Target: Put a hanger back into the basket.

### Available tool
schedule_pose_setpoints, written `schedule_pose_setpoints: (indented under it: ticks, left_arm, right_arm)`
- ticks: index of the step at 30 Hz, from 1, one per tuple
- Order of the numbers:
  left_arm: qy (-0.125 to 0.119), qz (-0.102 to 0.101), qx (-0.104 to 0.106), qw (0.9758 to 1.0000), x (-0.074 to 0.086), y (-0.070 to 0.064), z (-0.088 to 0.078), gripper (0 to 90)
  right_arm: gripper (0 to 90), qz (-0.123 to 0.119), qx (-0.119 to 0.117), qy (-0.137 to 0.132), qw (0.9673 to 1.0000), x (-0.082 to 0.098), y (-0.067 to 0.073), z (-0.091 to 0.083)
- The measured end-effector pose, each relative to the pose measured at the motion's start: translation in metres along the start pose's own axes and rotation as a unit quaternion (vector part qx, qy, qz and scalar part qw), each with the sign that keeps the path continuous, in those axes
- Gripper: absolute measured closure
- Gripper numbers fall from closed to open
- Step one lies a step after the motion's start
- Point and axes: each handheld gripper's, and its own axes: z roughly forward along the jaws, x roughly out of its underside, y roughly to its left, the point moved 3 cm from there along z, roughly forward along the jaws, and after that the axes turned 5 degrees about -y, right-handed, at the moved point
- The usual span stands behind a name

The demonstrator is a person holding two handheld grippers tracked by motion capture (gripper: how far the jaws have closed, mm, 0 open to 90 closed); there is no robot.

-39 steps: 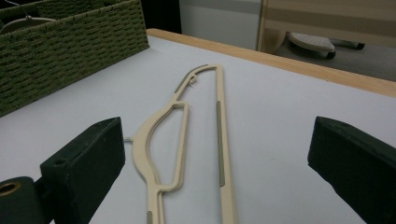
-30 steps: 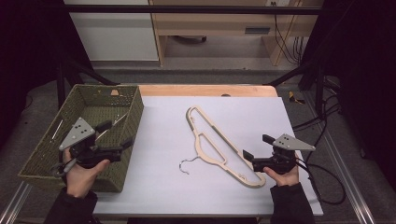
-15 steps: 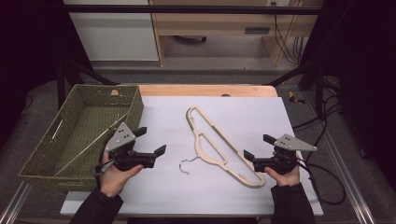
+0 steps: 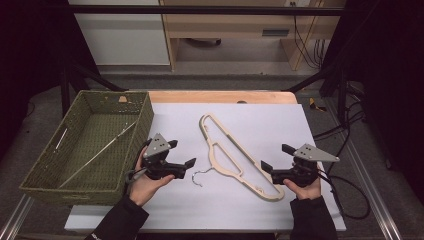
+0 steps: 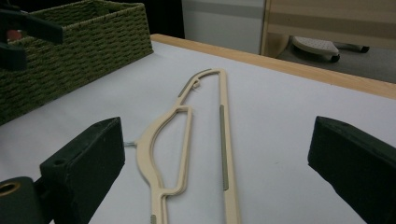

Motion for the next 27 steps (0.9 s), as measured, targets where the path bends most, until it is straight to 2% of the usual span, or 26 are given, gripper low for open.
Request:
schedule_pose_setpoints:
  ticks: [5,11,16,27]
  left_arm:
    - [0.013,0.001,0.003,0.9999,0.006,-0.002,0.017,12.7]
    - [0.041,0.006,0.014,0.9990,0.014,-0.004,0.037,16.0]
    - [0.071,0.010,0.020,0.9973,0.023,-0.006,0.054,20.8]
    - [0.114,0.016,0.034,0.9928,0.041,-0.009,0.078,32.2]
  right_arm:
    - [4.1,-0.001,0.000,0.004,1.0000,0.002,0.001,0.002]
    - [4.3,-0.002,-0.004,0.004,1.0000,0.002,0.001,0.001]
    - [4.5,-0.002,-0.004,0.005,1.0000,0.002,0.001,0.002]
    - [4.6,-0.001,-0.004,0.008,1.0000,0.003,0.002,0.004]
